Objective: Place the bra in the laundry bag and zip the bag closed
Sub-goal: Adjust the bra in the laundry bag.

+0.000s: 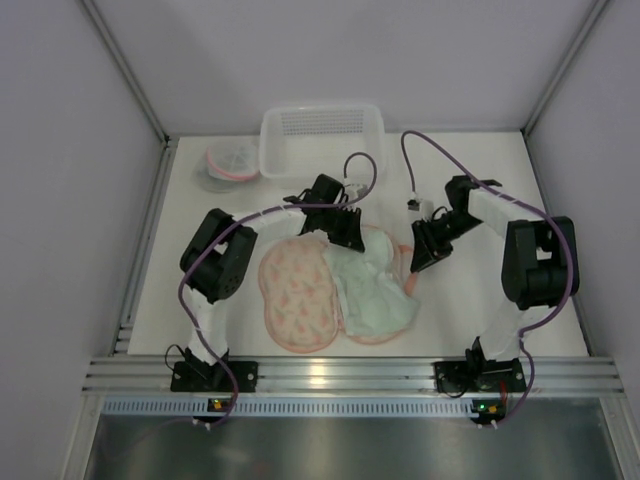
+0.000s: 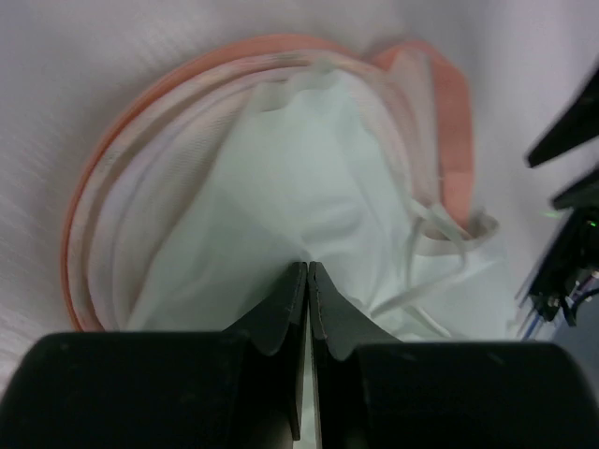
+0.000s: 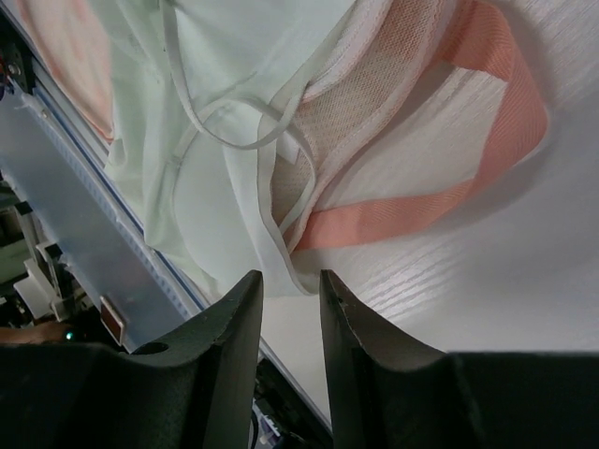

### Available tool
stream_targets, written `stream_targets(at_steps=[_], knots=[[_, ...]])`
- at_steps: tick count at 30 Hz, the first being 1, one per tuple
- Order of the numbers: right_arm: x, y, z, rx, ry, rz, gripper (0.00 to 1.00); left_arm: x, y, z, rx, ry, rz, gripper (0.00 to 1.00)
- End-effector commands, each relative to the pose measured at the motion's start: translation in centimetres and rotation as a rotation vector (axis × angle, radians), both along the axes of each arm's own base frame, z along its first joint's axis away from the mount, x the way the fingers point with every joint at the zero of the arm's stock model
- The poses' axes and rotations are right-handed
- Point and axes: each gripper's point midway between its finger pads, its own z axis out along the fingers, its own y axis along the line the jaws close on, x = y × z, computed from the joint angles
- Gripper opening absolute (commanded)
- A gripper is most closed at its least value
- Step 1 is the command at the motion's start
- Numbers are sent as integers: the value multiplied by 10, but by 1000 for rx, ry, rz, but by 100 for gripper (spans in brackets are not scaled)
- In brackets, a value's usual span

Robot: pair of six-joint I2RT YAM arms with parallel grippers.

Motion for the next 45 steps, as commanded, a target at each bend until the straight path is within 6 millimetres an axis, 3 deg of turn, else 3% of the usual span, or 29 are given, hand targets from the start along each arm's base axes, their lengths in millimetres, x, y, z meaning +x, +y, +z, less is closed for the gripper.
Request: stream_targets(at_steps=[1, 2, 3, 5, 7, 10, 11, 14, 17, 19, 22, 25, 29, 30, 33, 37, 39, 45], knots=[[11, -2, 26, 26, -76, -16, 32, 13, 2, -43, 78, 49, 71, 8], [12, -4, 28, 23, -83, -19, 31, 18, 5, -52, 118, 46, 91, 8], [13, -6, 30, 19, -83, -25, 31, 16, 14, -74, 182, 82, 106, 8], [16, -11, 32, 12, -96, -33, 31, 24, 23, -84, 219, 76, 143, 8], [20, -16, 35, 6, -106, -43, 31, 27, 22, -74, 187, 75, 133, 9], [24, -17, 36, 13, -110, -51, 32, 30, 14, -36, 96, 17, 70, 12], [25, -16, 37, 16, -112, -54, 31, 31, 11, -14, 60, -27, 50, 13], [28, -14, 38, 29, -114, -63, 32, 18, 3, 35, -55, -86, -24, 17], [30, -13, 39, 33, -118, -69, 31, 3, 3, 64, -122, -122, -79, 17], [30, -13, 39, 33, -114, -71, 31, -4, 3, 68, -131, -127, -96, 17], [31, -13, 40, 33, -115, -73, 32, -9, 7, 52, -107, -79, -80, 17], [31, -14, 41, 26, -121, -72, 32, -21, 2, 56, -154, -51, -137, 17], [26, -16, 37, 12, -116, -69, 32, -64, -14, 77, -244, -122, -352, 16], [25, -17, 35, 7, -113, -67, 32, -83, -18, 72, -242, -125, -404, 16], [21, -18, 37, 2, -110, -74, 32, -113, -25, 67, -242, -139, -491, 15], [15, -23, 37, -11, -106, -76, 32, -131, -26, 34, -186, -53, -501, 14], [12, -24, 37, -9, -96, -85, 32, -133, -28, 20, -154, -28, -492, 14], [2, -24, 37, -9, -86, -98, 33, -103, -26, -51, 51, 85, -251, 14]])
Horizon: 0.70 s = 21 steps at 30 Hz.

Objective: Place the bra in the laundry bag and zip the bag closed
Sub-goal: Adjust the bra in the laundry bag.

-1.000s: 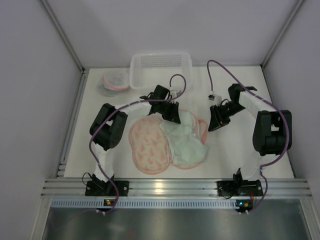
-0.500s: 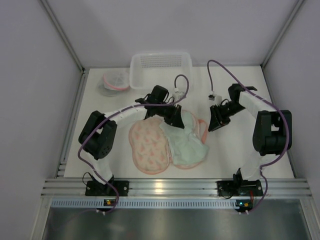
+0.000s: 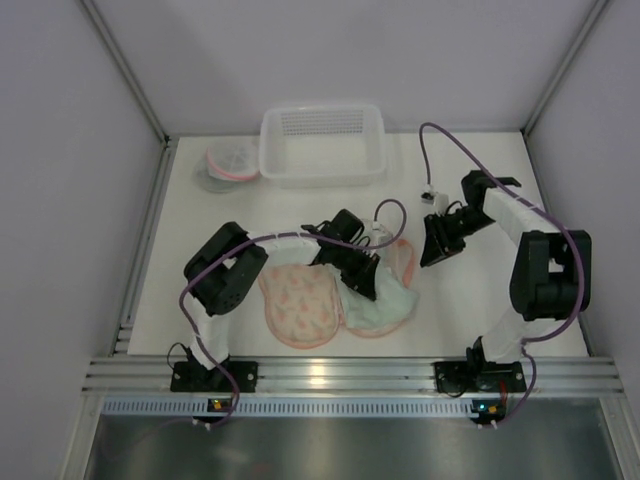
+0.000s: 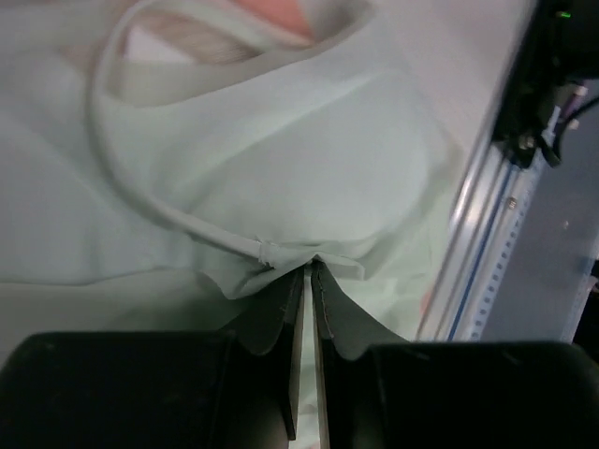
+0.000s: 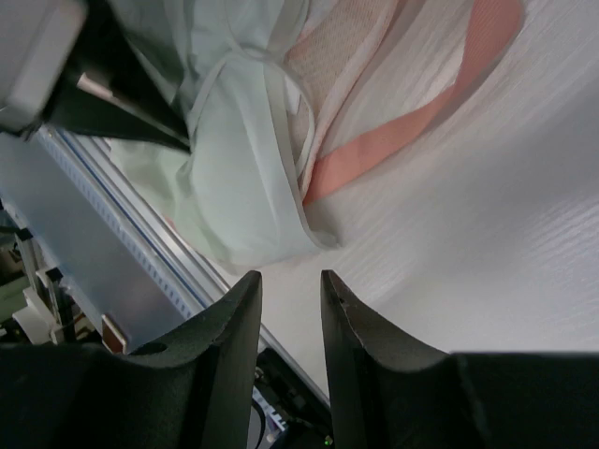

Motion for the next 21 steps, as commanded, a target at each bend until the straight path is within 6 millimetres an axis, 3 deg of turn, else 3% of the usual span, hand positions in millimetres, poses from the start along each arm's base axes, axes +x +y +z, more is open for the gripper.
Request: stream_targets(at_steps=[1, 3, 6, 9, 12, 16, 21], knots=[[-5, -3, 12, 4, -34, -17, 33, 24, 3, -39, 126, 23, 158, 14], [-11, -3, 10, 3, -28, -18, 34, 23, 9, -58, 195, 56, 215, 13], [-20, -4, 8, 4, -14, -13, 37, 17, 20, -70, 244, 78, 249, 13], [-21, -3, 7, 8, -21, -5, 42, 20, 21, -58, 224, 28, 244, 15], [-21, -2, -1, 9, 15, 6, 43, 22, 14, -32, 153, -17, 208, 20], [-12, -2, -2, 13, 0, 15, 43, 17, -3, 32, -34, -57, 139, 22], [-11, -1, -4, 22, 13, 21, 43, 3, -19, 68, -122, -61, 88, 21]])
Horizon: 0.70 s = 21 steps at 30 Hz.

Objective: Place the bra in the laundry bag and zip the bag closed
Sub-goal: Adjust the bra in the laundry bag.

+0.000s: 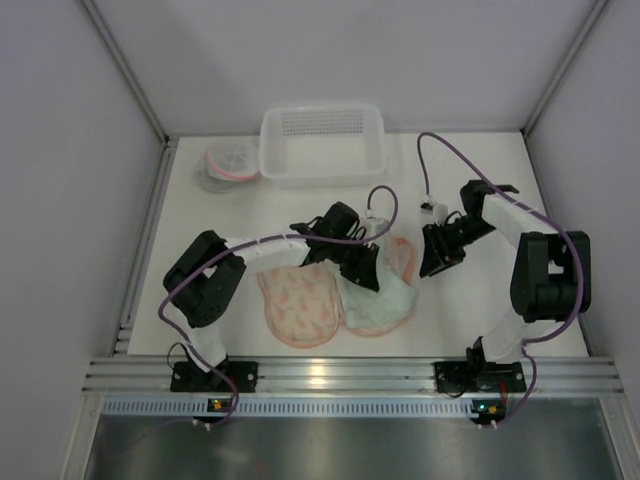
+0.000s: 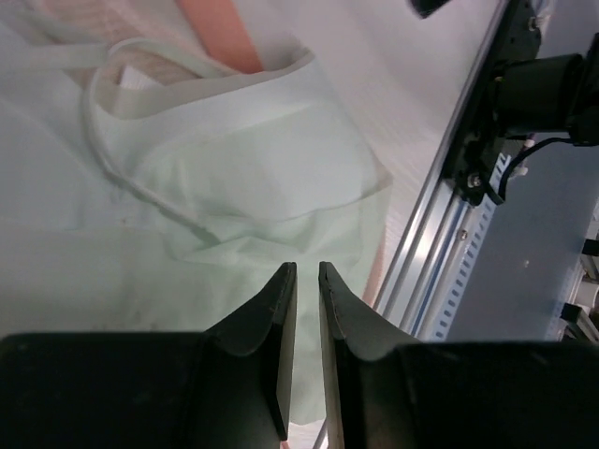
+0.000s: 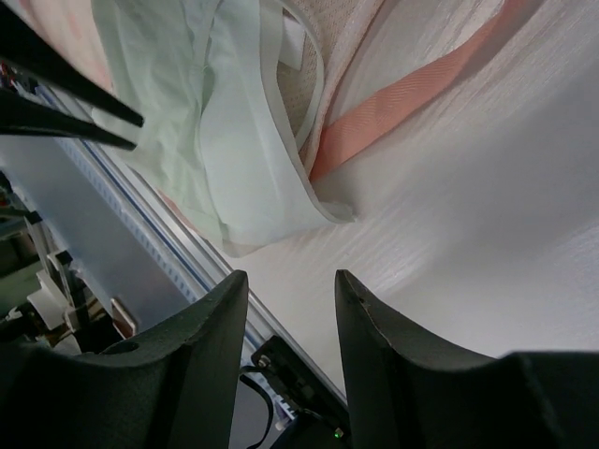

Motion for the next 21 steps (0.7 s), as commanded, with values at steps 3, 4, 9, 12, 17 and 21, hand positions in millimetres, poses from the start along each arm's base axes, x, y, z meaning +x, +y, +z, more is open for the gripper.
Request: stream_targets(at_steps=[3, 4, 9, 12, 17, 21], knots=[[8, 1, 6, 27, -33, 11, 43, -5, -30, 41, -132, -42, -42, 21], [7, 1, 5, 27, -27, 11, 43, -3, -32, 29, -115, -23, -30, 21], [-2, 1, -3, 29, 40, 12, 48, 15, -33, -32, 34, 45, 105, 21], [-3, 1, -9, 30, 71, 10, 50, 23, -23, -55, 103, 47, 165, 21], [3, 2, -14, 31, 61, 8, 50, 29, -28, -26, 27, -9, 101, 31], [11, 4, -14, 41, 56, 1, 49, 24, -32, 40, -89, -121, -4, 40]])
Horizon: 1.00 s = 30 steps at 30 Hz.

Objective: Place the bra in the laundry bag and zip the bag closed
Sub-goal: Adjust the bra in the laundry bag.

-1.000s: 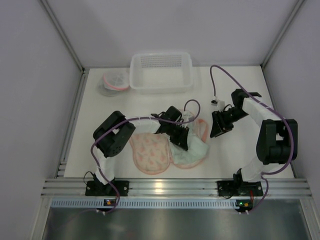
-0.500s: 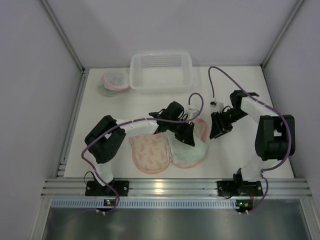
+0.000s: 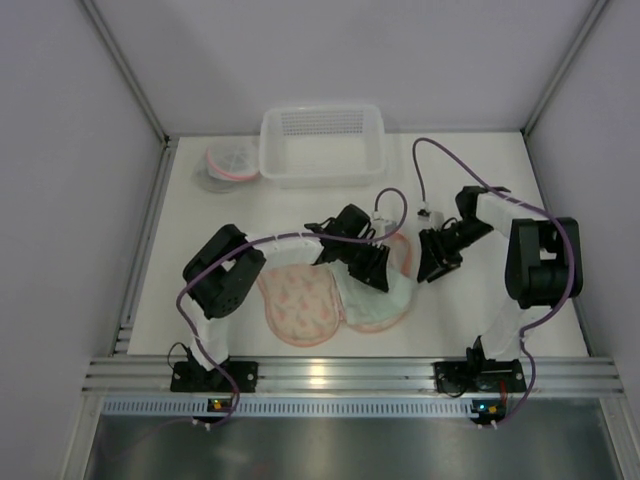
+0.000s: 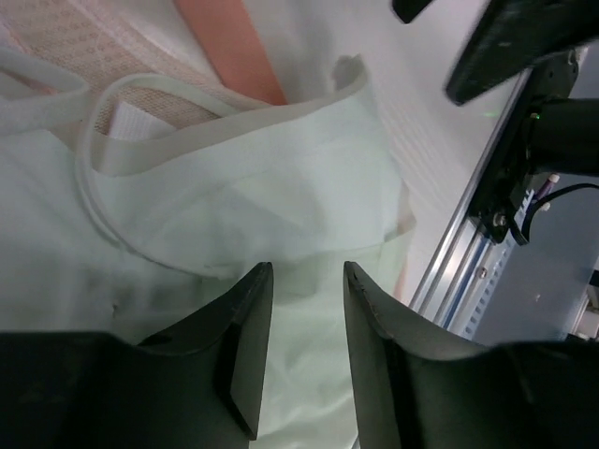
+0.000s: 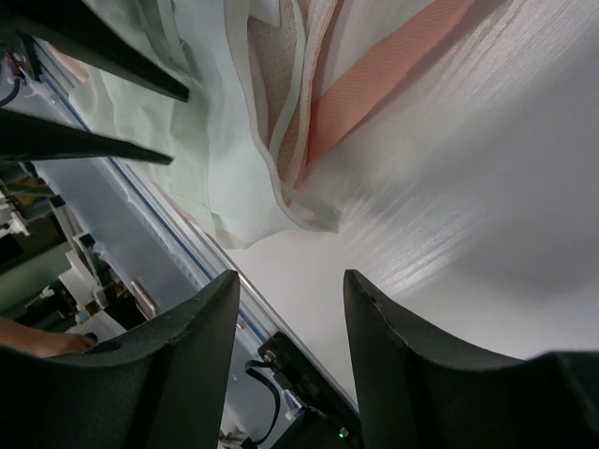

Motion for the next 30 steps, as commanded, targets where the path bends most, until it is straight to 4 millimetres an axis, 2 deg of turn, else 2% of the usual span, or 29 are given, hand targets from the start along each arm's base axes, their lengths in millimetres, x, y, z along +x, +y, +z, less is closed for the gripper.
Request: stream_targets(at_steps=[1, 4, 6, 7, 10, 11, 13, 15, 16, 18, 20, 21, 23, 24, 25, 27, 28, 30], knots=[[20, 4, 6, 36, -47, -14, 49, 10, -2, 86, -120, -199, -78, 43], [27, 5, 4, 40, -64, -14, 49, 11, 14, 109, -109, -249, -67, 46], [27, 8, 0, 36, -65, 2, 49, 21, 35, 105, -71, -236, -14, 48], [26, 11, -1, 36, -62, 11, 49, 37, 50, 106, -57, -239, 40, 48], [28, 15, -7, 34, -65, 21, 49, 65, 87, 90, 31, -207, 151, 49], [28, 18, -9, 35, -64, 28, 49, 88, 109, 85, 67, -213, 221, 50], [29, 22, -11, 36, -69, 43, 49, 121, 134, 87, 82, -243, 303, 52], [26, 26, -13, 39, -62, 57, 49, 140, 149, 76, 135, -262, 316, 54], [23, 28, -13, 43, -57, 69, 49, 155, 151, 85, 132, -293, 329, 54], [18, 33, -13, 55, -47, 86, 48, 163, 152, 69, 167, -275, 313, 54], [14, 38, -13, 57, -44, 109, 46, 172, 151, 67, 169, -284, 309, 56], [13, 39, -13, 58, -44, 116, 44, 173, 148, 58, 176, -269, 298, 56], [10, 43, -13, 63, -43, 133, 34, 181, 146, 56, 179, -283, 294, 57], [10, 44, -12, 64, -42, 135, 30, 183, 146, 47, 192, -271, 288, 57], [9, 46, -11, 70, -44, 141, 20, 187, 145, 46, 192, -281, 282, 57], [9, 47, -8, 81, -44, 142, 12, 195, 140, 47, 183, -295, 271, 57], [7, 48, -5, 91, -41, 144, 5, 196, 137, 41, 175, -285, 254, 57], [6, 50, -2, 102, -41, 149, 0, 200, 132, 43, 160, -288, 243, 57]])
